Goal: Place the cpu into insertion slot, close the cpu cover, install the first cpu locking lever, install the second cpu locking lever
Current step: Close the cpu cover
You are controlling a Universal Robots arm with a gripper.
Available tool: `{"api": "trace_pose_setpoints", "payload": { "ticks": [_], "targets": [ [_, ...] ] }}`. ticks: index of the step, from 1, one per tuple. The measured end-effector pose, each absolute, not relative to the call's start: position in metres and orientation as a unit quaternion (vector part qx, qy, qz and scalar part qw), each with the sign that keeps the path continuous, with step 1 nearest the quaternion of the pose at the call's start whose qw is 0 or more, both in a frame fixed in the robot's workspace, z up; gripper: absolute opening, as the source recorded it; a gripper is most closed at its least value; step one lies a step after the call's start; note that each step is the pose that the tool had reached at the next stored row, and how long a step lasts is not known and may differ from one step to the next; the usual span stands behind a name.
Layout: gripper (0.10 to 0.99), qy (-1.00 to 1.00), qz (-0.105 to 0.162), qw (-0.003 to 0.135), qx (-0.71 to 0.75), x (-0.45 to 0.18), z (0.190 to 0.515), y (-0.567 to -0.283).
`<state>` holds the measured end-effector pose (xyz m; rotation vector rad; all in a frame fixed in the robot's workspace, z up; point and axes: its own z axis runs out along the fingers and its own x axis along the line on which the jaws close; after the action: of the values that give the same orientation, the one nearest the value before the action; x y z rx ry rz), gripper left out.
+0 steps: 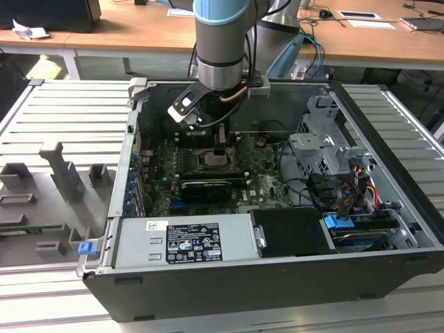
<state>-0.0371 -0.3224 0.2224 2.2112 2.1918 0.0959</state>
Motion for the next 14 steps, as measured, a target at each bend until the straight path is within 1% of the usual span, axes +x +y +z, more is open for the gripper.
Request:
{"api": "trace_pose_setpoints", "payload": {
  "ticks": [14],
  "targets": [
    [0.11, 0.704, 0.031, 0.013, 0.71, -0.037, 0.2285, -0.3224]
  ]
}}
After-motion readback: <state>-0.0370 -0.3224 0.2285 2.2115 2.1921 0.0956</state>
